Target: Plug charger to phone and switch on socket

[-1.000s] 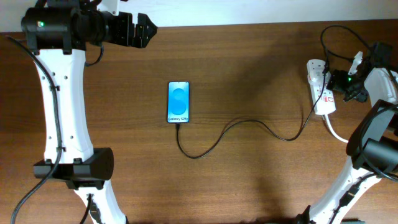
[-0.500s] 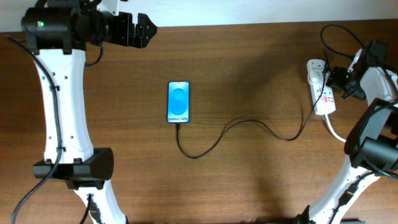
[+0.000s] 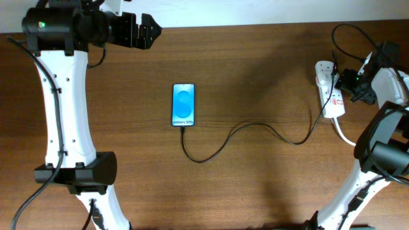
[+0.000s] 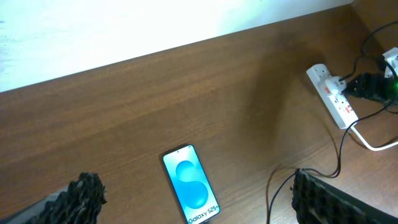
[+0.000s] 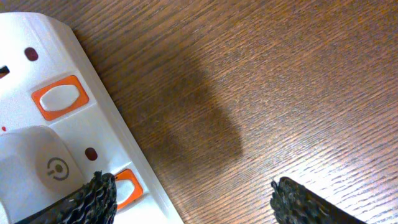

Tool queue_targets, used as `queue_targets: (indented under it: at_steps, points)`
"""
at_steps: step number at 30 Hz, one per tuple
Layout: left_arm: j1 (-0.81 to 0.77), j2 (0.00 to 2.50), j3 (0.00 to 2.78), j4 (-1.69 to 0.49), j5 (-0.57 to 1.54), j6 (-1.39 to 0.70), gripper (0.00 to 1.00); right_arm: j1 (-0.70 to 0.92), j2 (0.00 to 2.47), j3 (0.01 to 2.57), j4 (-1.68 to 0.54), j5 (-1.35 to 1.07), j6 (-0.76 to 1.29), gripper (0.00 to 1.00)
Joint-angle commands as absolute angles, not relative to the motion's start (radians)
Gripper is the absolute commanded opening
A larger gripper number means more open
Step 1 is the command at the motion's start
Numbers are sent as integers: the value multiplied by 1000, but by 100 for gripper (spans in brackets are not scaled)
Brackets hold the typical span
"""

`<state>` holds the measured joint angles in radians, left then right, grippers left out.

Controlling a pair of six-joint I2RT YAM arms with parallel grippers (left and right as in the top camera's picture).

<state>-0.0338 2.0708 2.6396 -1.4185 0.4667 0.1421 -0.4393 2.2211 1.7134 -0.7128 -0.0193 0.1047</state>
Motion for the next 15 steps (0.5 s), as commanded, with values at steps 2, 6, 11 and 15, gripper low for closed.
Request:
queue_targets:
  at_steps: [2, 6, 11, 15]
  points:
    - [-39, 2075, 2639, -1420, 474, 152, 99, -353, 2254, 1681, -738, -223, 87, 83]
    - [-39, 2075, 2639, -1420, 474, 152, 99, -353, 2263, 1681, -765, -237, 88, 83]
    - [-39, 2075, 2639, -1420, 474, 152, 99, -353, 2263, 1681, -767, -262, 111, 83]
    - [-39, 2075, 2639, -1420, 474, 152, 99, -348, 2264, 1681, -762, -277, 121, 82]
